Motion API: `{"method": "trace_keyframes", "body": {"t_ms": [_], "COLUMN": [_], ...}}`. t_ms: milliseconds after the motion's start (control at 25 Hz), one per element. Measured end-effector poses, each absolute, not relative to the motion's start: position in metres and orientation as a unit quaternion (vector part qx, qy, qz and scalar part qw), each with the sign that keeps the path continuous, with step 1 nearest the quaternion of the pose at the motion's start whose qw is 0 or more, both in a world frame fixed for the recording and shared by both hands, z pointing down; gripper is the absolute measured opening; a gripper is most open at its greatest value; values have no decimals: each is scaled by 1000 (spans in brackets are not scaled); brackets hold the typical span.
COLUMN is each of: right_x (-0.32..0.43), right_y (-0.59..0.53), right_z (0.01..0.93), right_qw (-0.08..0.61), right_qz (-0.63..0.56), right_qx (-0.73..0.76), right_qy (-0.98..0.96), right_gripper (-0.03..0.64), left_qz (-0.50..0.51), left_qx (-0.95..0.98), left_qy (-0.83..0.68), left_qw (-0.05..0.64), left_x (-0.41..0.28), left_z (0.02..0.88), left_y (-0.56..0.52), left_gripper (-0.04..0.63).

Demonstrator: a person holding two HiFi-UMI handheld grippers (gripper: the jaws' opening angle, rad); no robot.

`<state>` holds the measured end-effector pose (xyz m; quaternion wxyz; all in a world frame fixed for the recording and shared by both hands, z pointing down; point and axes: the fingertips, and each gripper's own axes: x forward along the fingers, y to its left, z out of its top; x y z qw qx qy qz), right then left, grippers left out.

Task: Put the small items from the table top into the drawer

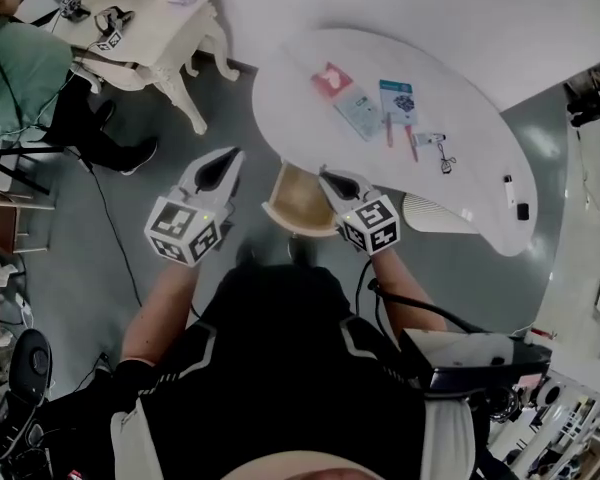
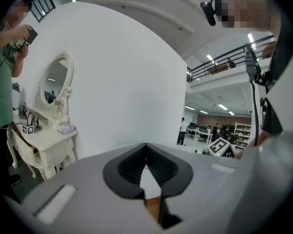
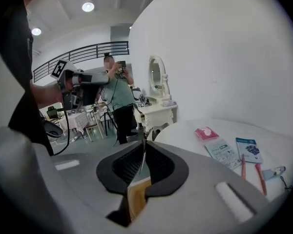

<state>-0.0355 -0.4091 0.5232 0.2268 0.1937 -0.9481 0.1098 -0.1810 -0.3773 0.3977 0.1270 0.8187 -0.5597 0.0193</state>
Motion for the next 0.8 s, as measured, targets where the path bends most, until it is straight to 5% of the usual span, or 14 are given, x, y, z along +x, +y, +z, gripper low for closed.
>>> {"method": "trace_keyframes", "body": {"t_ms": [800], "right_x": [-53], "right_y": [-386], "right_z": [628], "right_qw": [339], "right_qz": [98], "right_qx": [45], "right_qy": [-935], "right_gripper": [20], "left_qz": [57], "left_qx": [795], "left_qy": [-576], "left_qw": [181], "left_x": [-157], "left_z": [491], "left_y": [-366], "left_gripper": [0]}}
